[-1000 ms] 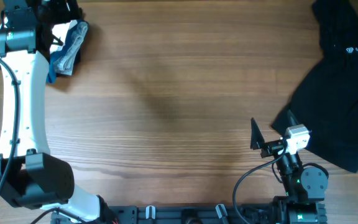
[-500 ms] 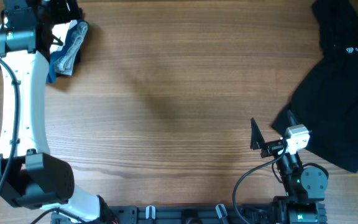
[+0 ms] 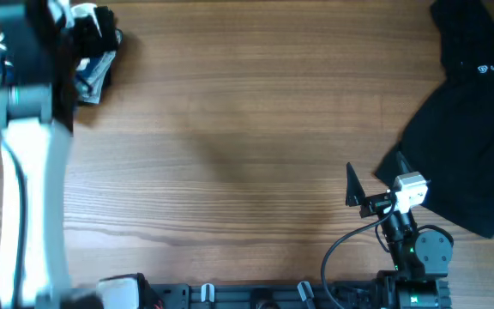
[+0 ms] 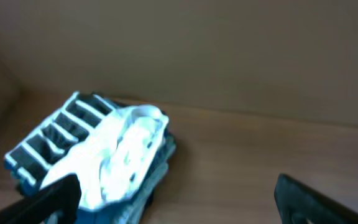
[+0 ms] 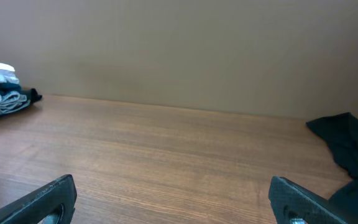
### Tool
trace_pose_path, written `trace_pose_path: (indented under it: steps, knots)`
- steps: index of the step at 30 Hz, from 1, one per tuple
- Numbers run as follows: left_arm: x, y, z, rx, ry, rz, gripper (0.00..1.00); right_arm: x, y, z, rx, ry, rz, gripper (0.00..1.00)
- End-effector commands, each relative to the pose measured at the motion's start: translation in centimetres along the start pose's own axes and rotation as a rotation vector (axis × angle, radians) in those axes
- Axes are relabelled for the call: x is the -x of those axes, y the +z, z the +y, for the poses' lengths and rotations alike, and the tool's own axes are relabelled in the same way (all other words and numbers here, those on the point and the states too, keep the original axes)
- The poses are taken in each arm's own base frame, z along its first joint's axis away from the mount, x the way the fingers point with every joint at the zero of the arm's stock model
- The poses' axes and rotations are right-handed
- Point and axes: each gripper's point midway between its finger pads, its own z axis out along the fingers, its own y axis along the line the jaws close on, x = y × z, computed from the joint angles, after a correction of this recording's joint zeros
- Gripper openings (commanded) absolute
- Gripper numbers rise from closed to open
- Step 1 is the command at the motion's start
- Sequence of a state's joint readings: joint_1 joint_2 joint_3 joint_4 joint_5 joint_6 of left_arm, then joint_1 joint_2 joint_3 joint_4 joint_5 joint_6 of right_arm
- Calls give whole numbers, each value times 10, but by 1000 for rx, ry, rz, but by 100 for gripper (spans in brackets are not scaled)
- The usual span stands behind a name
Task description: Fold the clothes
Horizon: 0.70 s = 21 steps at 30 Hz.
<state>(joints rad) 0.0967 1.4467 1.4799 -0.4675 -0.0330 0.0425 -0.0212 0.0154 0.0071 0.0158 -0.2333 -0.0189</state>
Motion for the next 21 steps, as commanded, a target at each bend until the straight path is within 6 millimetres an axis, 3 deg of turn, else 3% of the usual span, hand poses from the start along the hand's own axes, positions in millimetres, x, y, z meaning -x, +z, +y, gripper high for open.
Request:
trace_pose_path:
  steps: [1, 2, 4, 9, 15, 21]
  knots:
    - [-23, -55, -10, -65, -28, -132, 100, 2, -1, -2, -13, 18, -11, 100]
    - [-33, -61, -10, -68, -52, -157, 100, 2, -1, -2, -13, 19, -11, 99]
    - [-94, -88, -7, -86, -158, -248, 100, 2, -1, -2, -14, 18, -11, 100]
    - [-159, -103, -6, -112, -212, -298, 100, 2, -1, -2, -13, 18, -11, 100]
    - [-197, -115, -14, -156, -202, -338, 100, 2, -1, -2, -14, 18, -11, 100]
    - [-222, -115, -20, -187, -195, -358, 100, 2, -1, -2, -13, 18, -11, 100]
